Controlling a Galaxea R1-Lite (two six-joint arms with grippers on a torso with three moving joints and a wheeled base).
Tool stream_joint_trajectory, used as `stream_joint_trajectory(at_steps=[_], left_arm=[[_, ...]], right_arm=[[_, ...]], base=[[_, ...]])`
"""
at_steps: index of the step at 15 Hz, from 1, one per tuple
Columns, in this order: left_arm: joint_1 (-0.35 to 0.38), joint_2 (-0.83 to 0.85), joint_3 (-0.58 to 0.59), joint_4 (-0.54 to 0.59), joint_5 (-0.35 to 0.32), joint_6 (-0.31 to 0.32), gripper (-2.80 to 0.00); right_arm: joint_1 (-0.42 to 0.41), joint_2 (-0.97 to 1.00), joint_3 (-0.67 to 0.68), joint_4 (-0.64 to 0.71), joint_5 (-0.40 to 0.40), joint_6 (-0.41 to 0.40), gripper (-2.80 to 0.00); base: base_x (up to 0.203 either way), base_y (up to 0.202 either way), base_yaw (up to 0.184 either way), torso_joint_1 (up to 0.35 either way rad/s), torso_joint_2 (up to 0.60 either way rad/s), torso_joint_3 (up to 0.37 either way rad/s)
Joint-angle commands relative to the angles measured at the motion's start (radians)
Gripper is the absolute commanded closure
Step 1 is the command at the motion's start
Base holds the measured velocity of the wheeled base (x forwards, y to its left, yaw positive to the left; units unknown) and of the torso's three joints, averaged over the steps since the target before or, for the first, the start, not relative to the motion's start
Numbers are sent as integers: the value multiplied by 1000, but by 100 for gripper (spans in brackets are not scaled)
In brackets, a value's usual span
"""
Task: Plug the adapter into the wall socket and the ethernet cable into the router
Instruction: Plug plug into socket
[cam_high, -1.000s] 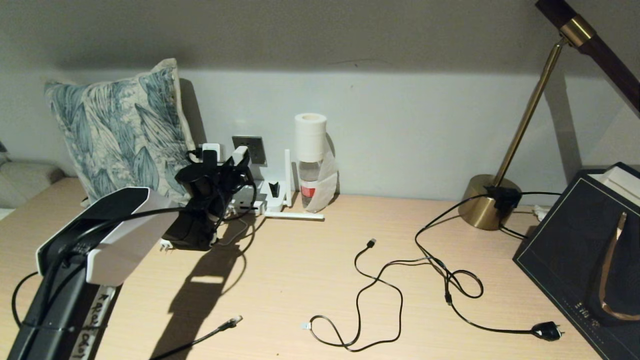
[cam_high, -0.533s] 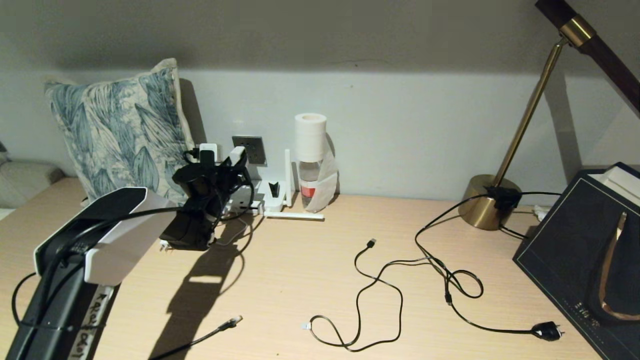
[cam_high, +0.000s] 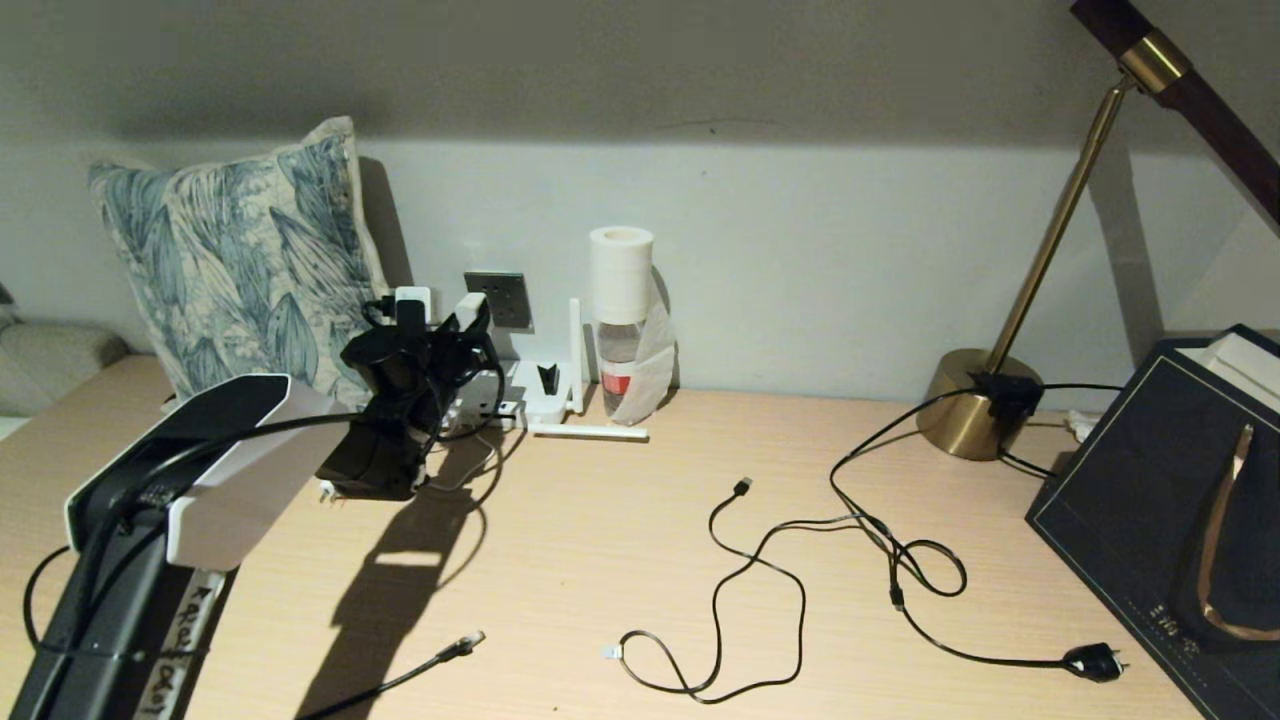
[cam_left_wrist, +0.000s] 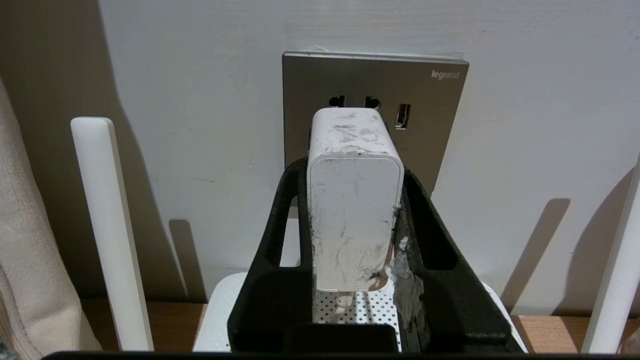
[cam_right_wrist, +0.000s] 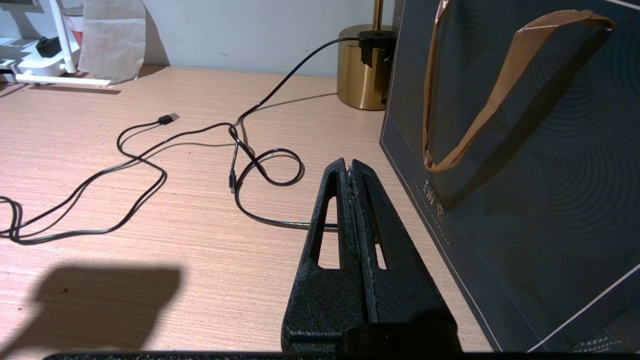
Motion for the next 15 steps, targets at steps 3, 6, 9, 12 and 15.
stream_joint_trajectory(at_steps=[3,6,9,12,15], left_arm=[[-2,2,-23,2,0,0,0],[-2,2,-35,11,-5,0,0],[-5,0,-35,11,-5,0,0],[-9,2,-35,11,-5,0,0],[-11,8,-36,11,-6,0,0]], right_arm=[[0,2,35,-1,1,0,0],[0,2,35,-1,1,0,0],[0,2,35,-1,1,0,0],[0,2,35,-1,1,0,0],[0,2,35,-1,1,0,0]], base=[[0,0,0,0,0,0],[0,0,0,0,0,0],[0,0,0,0,0,0],[0,0,0,0,0,0],[0,0,0,0,0,0]])
